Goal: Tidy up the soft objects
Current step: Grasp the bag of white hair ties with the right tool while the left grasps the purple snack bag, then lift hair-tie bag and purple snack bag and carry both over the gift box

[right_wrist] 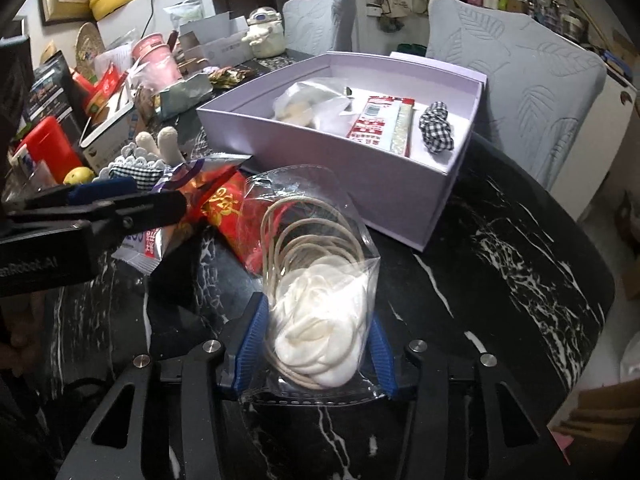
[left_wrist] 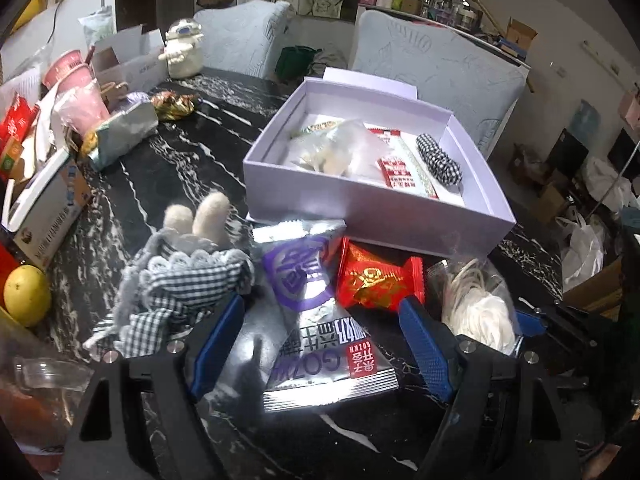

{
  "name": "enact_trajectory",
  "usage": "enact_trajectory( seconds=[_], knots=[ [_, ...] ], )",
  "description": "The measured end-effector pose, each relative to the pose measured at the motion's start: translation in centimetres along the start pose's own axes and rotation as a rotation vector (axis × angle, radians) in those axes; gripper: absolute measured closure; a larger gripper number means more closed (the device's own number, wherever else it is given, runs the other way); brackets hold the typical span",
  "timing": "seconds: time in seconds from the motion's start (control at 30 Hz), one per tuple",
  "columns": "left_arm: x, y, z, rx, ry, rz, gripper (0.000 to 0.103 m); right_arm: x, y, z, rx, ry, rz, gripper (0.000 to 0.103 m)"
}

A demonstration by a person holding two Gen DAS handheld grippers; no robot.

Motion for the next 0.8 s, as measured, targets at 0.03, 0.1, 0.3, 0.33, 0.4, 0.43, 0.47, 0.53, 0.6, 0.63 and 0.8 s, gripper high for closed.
enact_trajectory(
  seconds=[0.03,0.1,0.3,0.33,0.4,0.43,0.47,0.53,0.6,0.63,0.8],
  knots=[
    [-0.1,-0.2,0.1,-0.005,-0.001,-0.004,0.028,0.0,0.0,0.0,0.000,-0.003,-0.001,0.055],
    [-0.3,-0.8,0.4,-0.020,0.007,-0.008,0.030,0.2,0.2,0.0,0.000,-0.006,-0.005,0.055],
    [-1.0,-2.0,0.8,-0.028,-0.005,-0.050,0.031,0.1,0.3,0.0,-0.007,0.011,-0.005,0.055],
    [-0.8,-2.1,0.9,-0.032,0.001,-0.038,0.036,0.1,0.2,0.0,-0.007,0.011,-0.007,0.055],
    [-0.6,-2.3,1.2,-0.044,0.000,-0.027,0.053,0.2,0.3,0.0,-0.005,0.006,-0.013,0.055],
    [-0.6,-2.5,1.3,-0.048,-0.003,-0.033,0.056,0.3,0.3,0.0,-0.004,0.003,-0.016,0.055],
    [-0.7,-2.5,1.4,-0.045,-0.004,-0.039,0.057,0.3,0.3,0.0,-0.001,-0.001,-0.020,0.055],
    [-0.7,-2.2,1.6,-0.042,0.006,-0.037,0.058,0.4,0.4,0.1,0.002,-0.004,-0.026,0.055],
    [-0.6,-1.8,1.9,-0.049,0.014,-0.035,0.060,0.4,0.4,0.1,0.007,-0.006,-0.031,0.055],
    [-0.6,-1.5,2.0,-0.052,0.018,-0.031,0.060,0.5,0.5,0.1,0.009,-0.007,-0.033,0.055],
    [-0.2,0.4,2.6,-0.036,-0.004,-0.060,0.061,0.8,0.7,0.1,0.012,-0.014,-0.042,0.055]
  ],
)
Point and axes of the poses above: each gripper's, at about its wrist camera, not at the fingertips, and y roughly against the way its jaws point, x to its right, z to its underside, the point moved 9 cm from there along -y, roughly the way its jaws point, and after that the axes turned 14 degrees about x, right-handed, at the moved point
